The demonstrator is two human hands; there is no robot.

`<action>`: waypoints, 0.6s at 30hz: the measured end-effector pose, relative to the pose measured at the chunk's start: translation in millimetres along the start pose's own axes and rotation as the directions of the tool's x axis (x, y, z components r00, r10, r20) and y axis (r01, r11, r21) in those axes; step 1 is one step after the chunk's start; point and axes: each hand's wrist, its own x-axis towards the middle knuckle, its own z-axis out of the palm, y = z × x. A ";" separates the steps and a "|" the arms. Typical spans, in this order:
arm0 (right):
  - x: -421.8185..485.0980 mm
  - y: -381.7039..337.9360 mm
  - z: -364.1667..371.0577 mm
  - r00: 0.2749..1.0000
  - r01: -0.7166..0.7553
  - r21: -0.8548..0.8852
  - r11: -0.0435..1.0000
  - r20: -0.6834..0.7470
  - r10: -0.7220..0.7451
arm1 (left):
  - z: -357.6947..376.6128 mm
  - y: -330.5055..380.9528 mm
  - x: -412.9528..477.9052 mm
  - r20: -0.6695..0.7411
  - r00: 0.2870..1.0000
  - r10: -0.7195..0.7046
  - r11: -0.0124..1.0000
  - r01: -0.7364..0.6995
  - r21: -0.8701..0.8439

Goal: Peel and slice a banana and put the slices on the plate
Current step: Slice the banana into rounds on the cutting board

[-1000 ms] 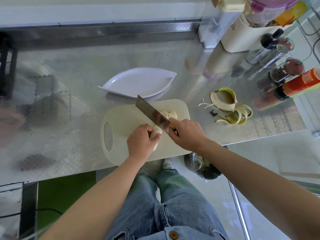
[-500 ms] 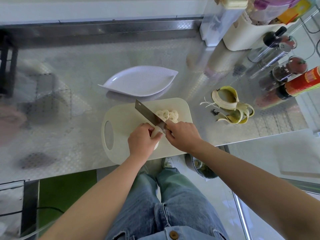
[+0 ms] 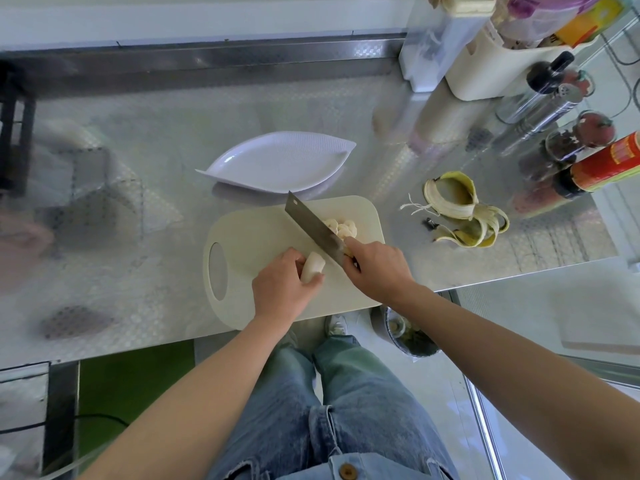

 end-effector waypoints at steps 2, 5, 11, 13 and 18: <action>-0.6 1.8 -2.6 1.000 -0.026 -0.010 1.000 -0.013 0.026 | 0.5 1.3 0.5 -0.008 1.000 -0.016 1.000 0.016 -0.008; -3.2 1.4 -5.8 0.997 -0.038 0.036 0.999 -0.060 0.040 | 1.4 3.0 2.2 -0.015 1.000 -0.017 1.000 0.017 -0.023; -4.7 -3.9 -12.5 0.993 0.023 0.087 0.996 -0.113 -0.013 | 1.1 6.5 7.7 -0.061 0.998 0.022 0.999 -0.024 -0.040; -4.4 -4.2 -13.5 0.994 0.027 0.080 0.996 -0.107 -0.019 | 1.7 6.6 7.3 -0.073 0.997 0.039 0.998 -0.043 -0.045; -3.9 -4.6 -13.0 0.997 0.027 0.046 0.999 -0.067 -0.024 | 1.9 6.6 6.5 -0.088 0.995 0.034 0.997 -0.040 -0.062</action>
